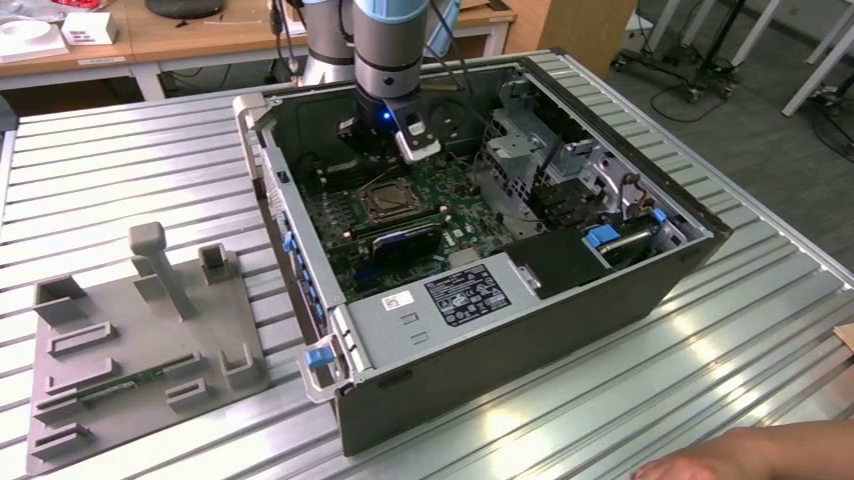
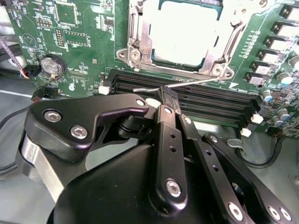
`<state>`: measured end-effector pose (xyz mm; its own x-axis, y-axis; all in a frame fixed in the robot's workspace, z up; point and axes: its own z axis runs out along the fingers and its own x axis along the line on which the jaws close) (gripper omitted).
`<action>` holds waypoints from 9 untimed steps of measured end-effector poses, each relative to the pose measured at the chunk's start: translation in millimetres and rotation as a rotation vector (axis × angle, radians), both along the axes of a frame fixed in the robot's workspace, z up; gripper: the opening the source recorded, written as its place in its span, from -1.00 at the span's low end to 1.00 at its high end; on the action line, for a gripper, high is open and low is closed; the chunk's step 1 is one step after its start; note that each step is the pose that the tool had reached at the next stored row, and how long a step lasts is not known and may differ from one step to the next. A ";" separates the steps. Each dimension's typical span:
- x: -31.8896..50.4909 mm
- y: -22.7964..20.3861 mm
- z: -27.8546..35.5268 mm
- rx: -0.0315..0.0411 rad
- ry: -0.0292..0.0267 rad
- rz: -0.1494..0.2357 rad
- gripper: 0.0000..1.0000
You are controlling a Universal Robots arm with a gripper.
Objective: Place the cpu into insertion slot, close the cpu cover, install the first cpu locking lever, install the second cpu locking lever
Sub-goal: 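Install the first cpu locking lever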
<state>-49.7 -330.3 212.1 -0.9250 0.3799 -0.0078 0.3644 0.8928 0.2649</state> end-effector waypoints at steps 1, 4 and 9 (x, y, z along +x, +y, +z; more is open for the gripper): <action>0.3 0.0 -0.4 -0.0002 0.0000 0.000 -0.80; 1.2 0.1 -1.5 -0.0006 0.0000 -0.001 -0.80; 2.1 0.2 -3.8 -0.0012 0.0000 -0.001 -0.80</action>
<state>-47.6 -330.1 208.3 -0.9245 0.3810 -0.0082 0.3655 0.8926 0.2639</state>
